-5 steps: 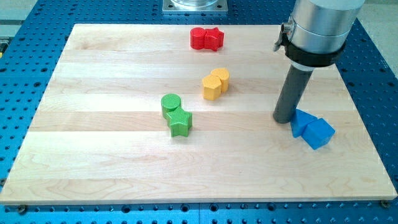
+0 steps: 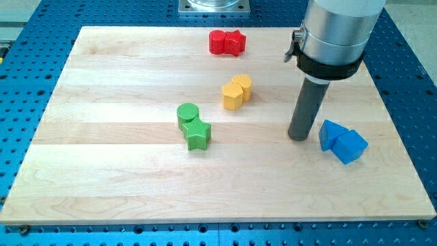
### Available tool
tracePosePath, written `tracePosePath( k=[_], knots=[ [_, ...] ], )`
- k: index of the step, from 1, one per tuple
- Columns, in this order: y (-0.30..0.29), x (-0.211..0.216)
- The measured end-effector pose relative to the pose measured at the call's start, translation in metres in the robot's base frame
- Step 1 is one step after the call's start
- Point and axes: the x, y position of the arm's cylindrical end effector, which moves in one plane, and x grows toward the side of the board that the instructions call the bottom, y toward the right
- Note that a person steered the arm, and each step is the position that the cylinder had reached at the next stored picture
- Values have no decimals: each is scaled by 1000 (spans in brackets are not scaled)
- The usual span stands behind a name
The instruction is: Place your arm to the bottom left of the triangle
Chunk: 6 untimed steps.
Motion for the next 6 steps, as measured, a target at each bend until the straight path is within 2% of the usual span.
tracePosePath(
  k=[1, 3, 4, 6],
  knots=[
    [-5, -1],
    [-75, -4],
    [-87, -6],
    [-3, 78]
  ],
)
